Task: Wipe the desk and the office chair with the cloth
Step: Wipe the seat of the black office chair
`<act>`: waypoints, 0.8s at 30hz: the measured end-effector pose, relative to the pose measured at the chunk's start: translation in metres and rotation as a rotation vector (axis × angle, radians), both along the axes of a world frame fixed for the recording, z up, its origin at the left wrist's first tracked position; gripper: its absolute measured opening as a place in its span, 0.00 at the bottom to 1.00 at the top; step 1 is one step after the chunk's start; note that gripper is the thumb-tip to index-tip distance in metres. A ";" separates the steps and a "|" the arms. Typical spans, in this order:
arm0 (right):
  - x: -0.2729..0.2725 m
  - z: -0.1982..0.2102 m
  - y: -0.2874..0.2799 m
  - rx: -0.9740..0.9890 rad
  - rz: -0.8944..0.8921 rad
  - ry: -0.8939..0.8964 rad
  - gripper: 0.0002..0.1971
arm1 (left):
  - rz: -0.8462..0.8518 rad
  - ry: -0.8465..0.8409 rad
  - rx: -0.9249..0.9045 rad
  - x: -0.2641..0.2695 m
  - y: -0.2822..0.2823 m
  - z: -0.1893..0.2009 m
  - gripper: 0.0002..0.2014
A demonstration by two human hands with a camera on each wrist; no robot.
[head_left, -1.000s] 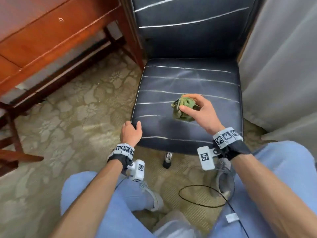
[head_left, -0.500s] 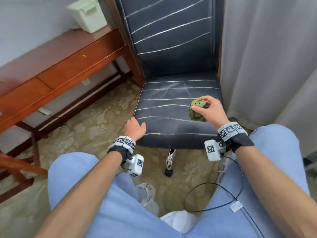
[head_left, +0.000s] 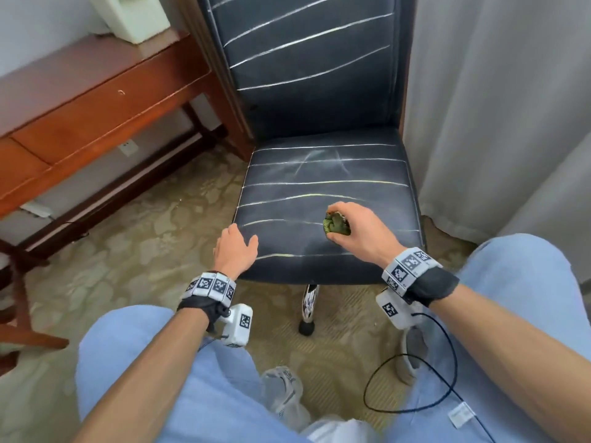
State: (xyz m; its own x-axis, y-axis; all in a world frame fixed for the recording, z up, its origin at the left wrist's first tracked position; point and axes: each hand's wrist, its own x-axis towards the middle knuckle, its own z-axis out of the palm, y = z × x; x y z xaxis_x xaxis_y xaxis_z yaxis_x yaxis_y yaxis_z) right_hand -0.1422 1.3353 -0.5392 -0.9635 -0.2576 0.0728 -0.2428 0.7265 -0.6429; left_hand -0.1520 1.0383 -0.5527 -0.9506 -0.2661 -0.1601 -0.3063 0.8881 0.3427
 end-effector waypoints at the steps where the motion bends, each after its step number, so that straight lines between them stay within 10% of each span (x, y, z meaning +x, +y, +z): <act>1: -0.002 -0.003 -0.010 0.031 0.056 0.018 0.23 | 0.017 -0.003 0.022 0.002 -0.007 -0.003 0.33; 16: -0.019 -0.053 -0.064 0.400 0.076 0.040 0.24 | 0.021 -0.171 -0.066 0.006 -0.052 -0.035 0.28; 24: -0.023 -0.024 0.019 0.150 -0.104 0.088 0.24 | 0.076 -0.261 -0.054 -0.009 -0.040 -0.038 0.21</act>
State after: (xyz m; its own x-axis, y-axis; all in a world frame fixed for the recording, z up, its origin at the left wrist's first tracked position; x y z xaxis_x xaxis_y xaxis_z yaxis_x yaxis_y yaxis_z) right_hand -0.1654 1.3543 -0.5631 -0.9771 -0.1716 0.1259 -0.2120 0.8367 -0.5050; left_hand -0.1611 0.9982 -0.5908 -0.8559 -0.3501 -0.3807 -0.4448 0.8738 0.1965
